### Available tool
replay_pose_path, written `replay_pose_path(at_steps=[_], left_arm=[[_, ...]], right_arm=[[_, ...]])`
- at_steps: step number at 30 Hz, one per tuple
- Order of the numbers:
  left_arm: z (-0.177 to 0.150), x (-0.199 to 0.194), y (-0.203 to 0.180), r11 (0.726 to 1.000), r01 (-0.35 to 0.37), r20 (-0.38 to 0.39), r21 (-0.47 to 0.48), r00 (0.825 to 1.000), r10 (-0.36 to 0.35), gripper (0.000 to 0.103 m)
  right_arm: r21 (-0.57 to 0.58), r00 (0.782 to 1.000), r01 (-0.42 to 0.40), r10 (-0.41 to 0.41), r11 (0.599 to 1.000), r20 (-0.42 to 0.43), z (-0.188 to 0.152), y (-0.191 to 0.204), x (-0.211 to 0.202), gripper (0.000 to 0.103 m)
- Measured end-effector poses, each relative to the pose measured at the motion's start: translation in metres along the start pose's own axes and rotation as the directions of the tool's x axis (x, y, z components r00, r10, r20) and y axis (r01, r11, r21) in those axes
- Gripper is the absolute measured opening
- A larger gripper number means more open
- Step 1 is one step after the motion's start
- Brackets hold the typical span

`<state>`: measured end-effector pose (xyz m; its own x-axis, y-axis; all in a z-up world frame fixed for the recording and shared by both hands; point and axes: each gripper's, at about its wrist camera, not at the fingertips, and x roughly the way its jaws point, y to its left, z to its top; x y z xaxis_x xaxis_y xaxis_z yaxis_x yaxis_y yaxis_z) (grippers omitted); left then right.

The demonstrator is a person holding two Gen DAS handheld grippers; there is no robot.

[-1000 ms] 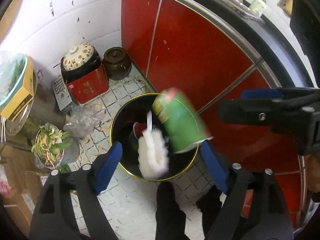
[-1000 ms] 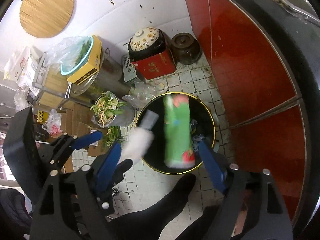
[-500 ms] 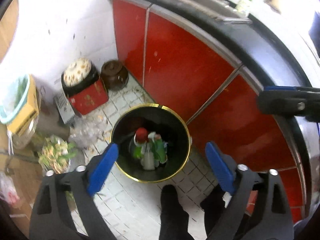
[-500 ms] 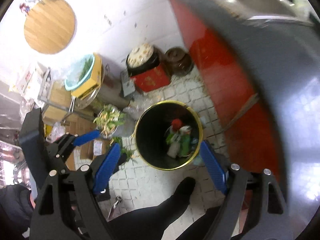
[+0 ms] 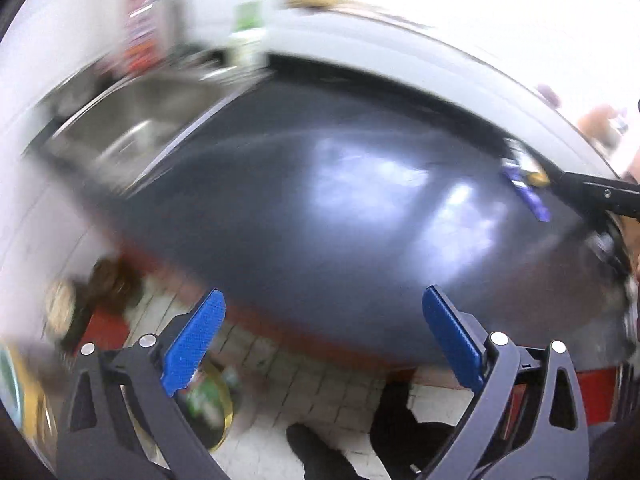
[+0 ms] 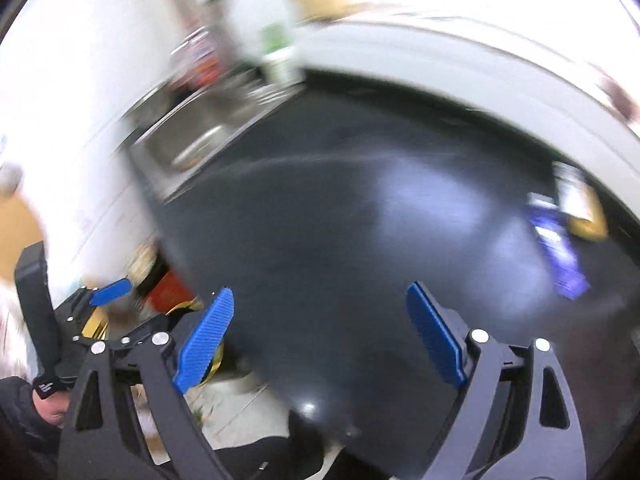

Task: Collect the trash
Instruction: 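Move both tools back over the counter, then grasp the blister pack with the left tool while the right tool grasps the clear plastic cup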

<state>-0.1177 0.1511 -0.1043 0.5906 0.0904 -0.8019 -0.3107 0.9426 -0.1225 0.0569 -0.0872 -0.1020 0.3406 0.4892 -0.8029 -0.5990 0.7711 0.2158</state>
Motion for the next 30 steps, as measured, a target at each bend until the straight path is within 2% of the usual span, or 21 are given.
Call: replay_pose_path(at_steps=[3,7,9,13,17,25,30], left_arm=[[0.032,0.020,-0.072,0.988,0.099,-0.004,0.118,0.995,-0.099,0.096],[0.056,0.034,-0.150,0.953,0.181,-0.017,0.242,0.983,-0.182,0.096],[0.065,0.043,-0.190,0.928,0.213,-0.026,0.305,0.976,-0.216,0.096],[0.075,0.057,-0.243,0.889,0.241,-0.039,0.389,0.969,-0.245,0.096],[0.084,0.067,-0.269,0.870,0.250,-0.049,0.425,0.966,-0.254,0.096],[0.099,0.092,-0.293,0.858,0.249,-0.083,0.449,0.968,-0.238,0.096],[0.110,0.130,-0.314,0.858,0.253,-0.135,0.448,0.967,-0.215,0.096]], right_arm=[[0.137,0.993,0.106,-0.113,0.985,0.043,-0.010,-0.080,-0.037,0.085],[0.274,0.973,0.195,-0.220,0.942,0.064,-0.035,-0.155,-0.071,0.085],[0.331,0.962,0.228,-0.265,0.916,0.070,-0.048,-0.187,-0.087,0.085],[0.396,0.946,0.268,-0.318,0.878,0.066,-0.066,-0.230,-0.102,0.085],[0.423,0.940,0.285,-0.337,0.860,0.053,-0.072,-0.254,-0.103,0.085],[0.449,0.934,0.299,-0.355,0.842,0.043,-0.073,-0.273,-0.106,0.086],[0.459,0.935,0.312,-0.355,0.832,0.009,-0.073,-0.296,-0.094,0.085]])
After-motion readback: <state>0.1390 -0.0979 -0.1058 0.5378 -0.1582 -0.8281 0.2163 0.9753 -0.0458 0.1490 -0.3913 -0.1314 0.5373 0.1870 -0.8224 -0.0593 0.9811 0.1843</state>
